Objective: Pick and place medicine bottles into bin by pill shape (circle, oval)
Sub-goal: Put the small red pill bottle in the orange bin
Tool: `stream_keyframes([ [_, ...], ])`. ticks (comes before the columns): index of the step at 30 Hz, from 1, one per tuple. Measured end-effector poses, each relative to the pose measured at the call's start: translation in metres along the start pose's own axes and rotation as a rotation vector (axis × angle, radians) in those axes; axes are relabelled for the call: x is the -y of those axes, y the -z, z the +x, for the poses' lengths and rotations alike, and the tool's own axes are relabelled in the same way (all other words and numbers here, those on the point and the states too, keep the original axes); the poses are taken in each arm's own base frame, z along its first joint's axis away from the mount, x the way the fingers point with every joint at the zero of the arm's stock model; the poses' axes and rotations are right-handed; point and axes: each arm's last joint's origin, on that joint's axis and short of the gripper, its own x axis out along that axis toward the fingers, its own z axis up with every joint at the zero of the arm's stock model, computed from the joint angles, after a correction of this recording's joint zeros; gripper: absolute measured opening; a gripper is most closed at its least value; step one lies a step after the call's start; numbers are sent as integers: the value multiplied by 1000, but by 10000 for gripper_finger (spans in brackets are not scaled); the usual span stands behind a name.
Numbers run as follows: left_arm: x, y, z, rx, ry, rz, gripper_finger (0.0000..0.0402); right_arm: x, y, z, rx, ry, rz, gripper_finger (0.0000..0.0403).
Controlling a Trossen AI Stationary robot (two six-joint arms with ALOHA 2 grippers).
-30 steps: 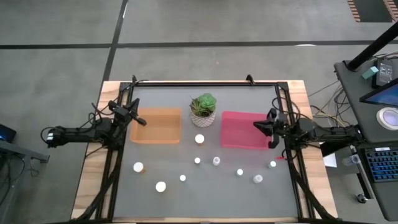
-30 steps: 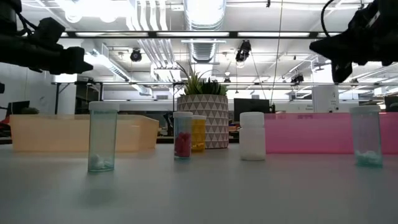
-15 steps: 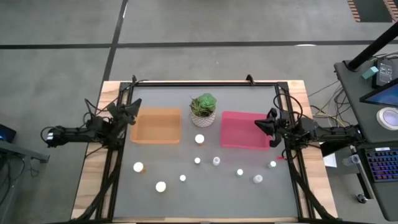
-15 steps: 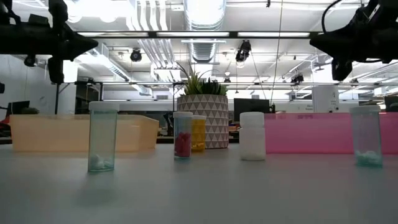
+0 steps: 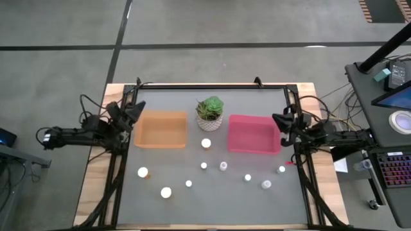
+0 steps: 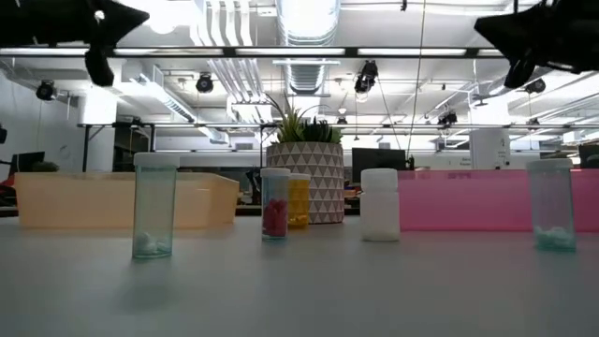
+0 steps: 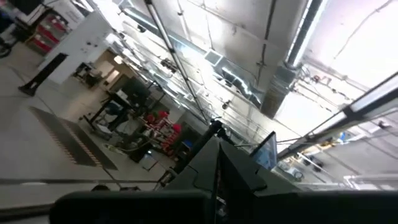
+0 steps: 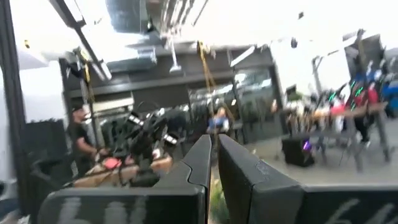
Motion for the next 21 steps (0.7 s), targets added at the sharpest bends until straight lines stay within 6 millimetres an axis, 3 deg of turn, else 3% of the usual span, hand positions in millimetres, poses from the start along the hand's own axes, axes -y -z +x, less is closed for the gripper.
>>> stream_keyframes([
  [12,47,-16,54,-132,52,83,0,0,-20,0,152,20,-234,22],
  [21,74,11,97,-425,-37,149,0,-1,-30,1,161,24,-263,22],
])
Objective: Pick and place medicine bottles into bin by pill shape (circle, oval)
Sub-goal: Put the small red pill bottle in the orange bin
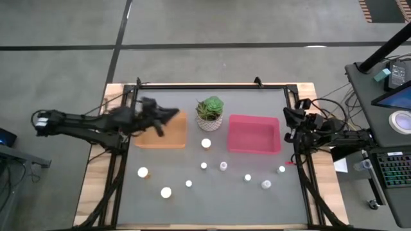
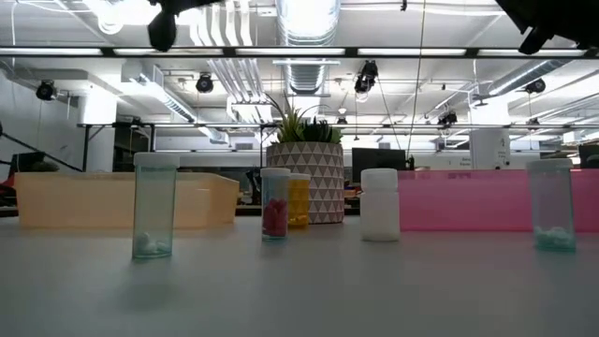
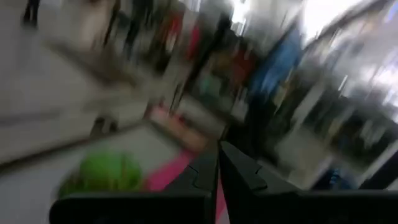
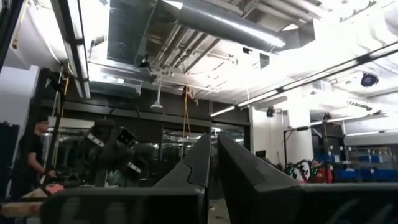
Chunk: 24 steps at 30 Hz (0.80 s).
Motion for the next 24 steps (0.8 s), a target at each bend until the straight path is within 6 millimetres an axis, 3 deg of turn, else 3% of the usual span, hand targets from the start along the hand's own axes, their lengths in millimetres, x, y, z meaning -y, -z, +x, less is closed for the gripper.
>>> stream_keyframes([
  [14,65,-5,58,-427,-36,158,0,-3,5,0,-30,-74,-59,22],
  [20,85,17,75,-618,-34,227,0,-4,6,-1,-23,-103,-73,22],
  [24,93,48,84,-784,-22,281,0,-4,6,-1,-24,-104,-73,22],
])
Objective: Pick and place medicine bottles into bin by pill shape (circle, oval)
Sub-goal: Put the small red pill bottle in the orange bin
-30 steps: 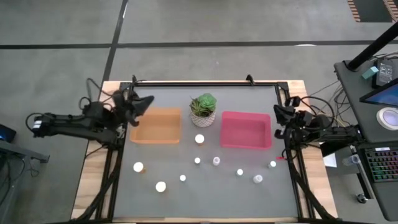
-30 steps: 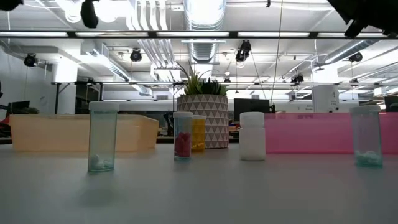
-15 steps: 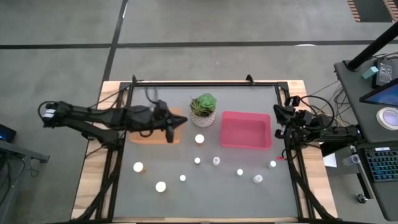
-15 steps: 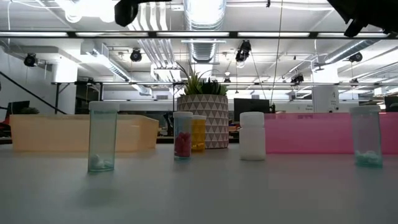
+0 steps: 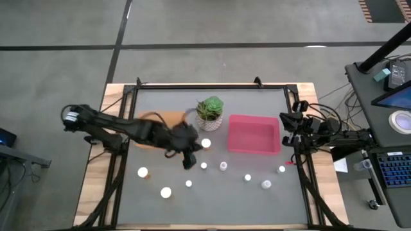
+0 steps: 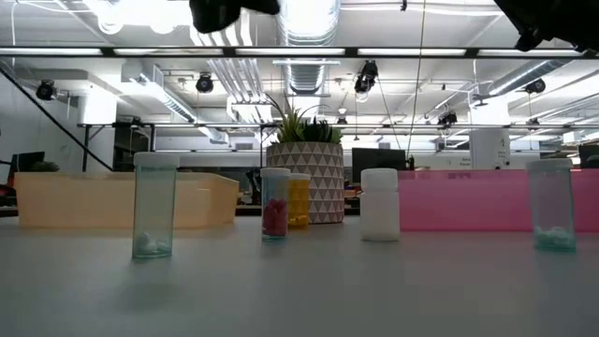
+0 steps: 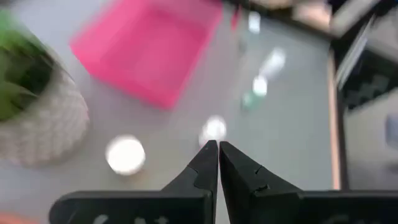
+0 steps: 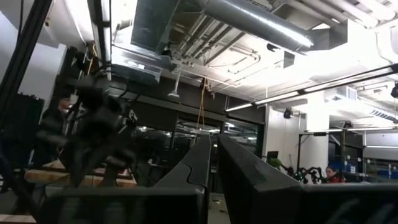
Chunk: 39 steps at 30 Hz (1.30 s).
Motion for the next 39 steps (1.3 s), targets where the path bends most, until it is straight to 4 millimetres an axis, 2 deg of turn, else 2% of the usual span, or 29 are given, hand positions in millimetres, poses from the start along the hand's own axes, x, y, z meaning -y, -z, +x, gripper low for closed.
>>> stream_keyframes([
  [7,27,31,51,-152,-19,224,0,0,0,0,-5,1,1,22],
  [14,29,51,91,-218,-101,291,0,0,1,0,-6,1,8,22],
  [17,30,54,99,-221,-100,303,0,0,1,0,-6,0,8,22],
  [24,25,55,101,-229,-99,339,3,0,1,0,-11,-1,6,22],
  [28,23,59,102,-237,-100,336,46,0,1,0,-12,-1,6,22],
  [35,21,62,104,-231,-107,337,176,-1,2,0,-22,-4,3,22],
  [39,20,68,111,-197,-90,352,213,-1,3,0,-26,-6,2,22],
])
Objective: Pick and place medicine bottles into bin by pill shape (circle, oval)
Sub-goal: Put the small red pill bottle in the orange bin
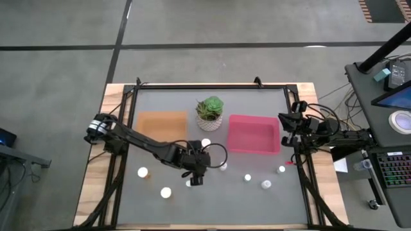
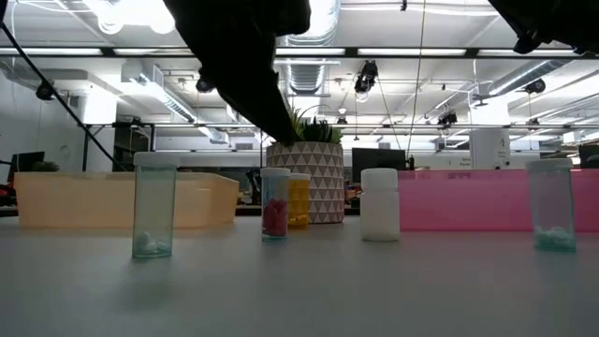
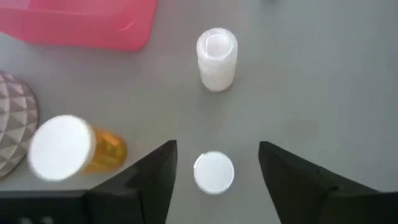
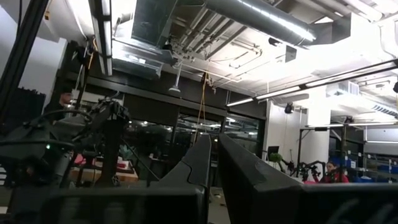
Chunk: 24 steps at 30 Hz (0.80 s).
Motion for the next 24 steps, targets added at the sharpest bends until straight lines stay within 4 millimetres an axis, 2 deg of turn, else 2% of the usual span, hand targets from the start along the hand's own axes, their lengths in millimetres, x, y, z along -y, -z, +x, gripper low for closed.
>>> stream_keyframes([
  [16,-7,24,20,-4,-8,-44,218,0,1,0,-11,4,-4,22],
  [24,-8,31,24,-4,-4,-47,176,0,1,0,-11,4,-9,22],
])
